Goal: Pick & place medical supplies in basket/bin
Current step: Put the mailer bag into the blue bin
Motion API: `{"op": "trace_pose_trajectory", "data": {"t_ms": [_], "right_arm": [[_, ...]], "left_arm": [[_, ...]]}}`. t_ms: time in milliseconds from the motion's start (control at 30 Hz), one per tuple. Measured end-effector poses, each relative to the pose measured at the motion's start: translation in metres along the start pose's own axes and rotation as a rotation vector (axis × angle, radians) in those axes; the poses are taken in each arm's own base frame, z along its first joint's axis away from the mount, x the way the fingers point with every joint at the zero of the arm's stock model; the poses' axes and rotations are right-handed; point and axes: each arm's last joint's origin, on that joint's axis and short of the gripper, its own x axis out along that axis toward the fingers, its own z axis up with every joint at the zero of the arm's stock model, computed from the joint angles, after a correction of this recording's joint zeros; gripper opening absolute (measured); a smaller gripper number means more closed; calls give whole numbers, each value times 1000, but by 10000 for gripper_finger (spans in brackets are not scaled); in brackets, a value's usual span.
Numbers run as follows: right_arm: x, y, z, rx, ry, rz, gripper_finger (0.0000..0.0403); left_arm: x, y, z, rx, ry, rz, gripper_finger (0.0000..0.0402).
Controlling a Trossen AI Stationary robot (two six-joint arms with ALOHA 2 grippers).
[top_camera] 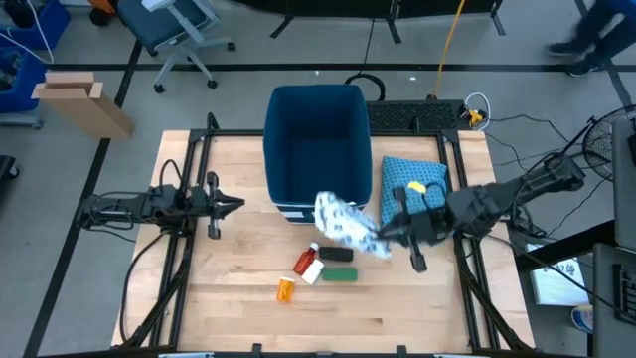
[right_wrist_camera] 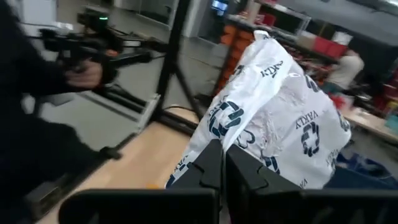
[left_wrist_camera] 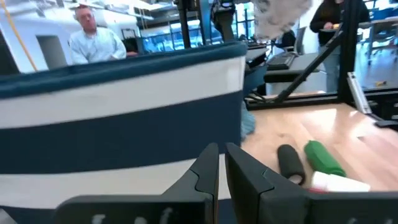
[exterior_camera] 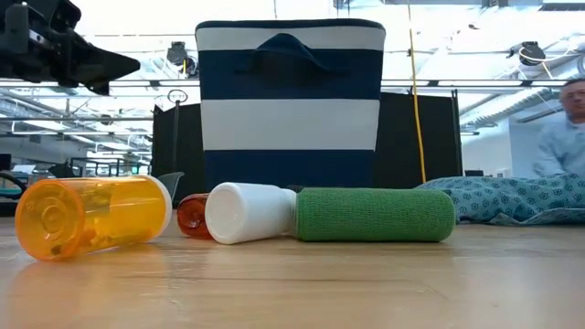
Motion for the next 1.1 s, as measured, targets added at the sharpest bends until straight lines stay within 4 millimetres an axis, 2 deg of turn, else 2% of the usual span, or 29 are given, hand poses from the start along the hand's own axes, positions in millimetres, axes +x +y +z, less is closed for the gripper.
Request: {"op": "trace_pose_trajectory", "data": {"t_ms": [267, 400, 600, 700, 833, 1100], "right_arm": [[9, -78, 25, 29, 174, -259, 0], [29, -121, 30, 10, 272, -309, 0], [67, -174, 29, -139, 410, -307, 0], [85, -190, 14, -252, 528, -264, 0], [101, -200, -19, -452, 698, -132, 0], [124, -203, -80, -464, 806, -53, 0]], "left_arm": [[0, 0, 2, 23, -16, 5, 33], [0, 1, 4, 52, -37, 10, 33], [0, 2, 9, 69, -90, 35, 33], [0, 2, 9, 60, -87, 36, 33], [0, 2, 9, 53, -87, 35, 33], [0, 2, 8, 48, -83, 34, 33]]}}
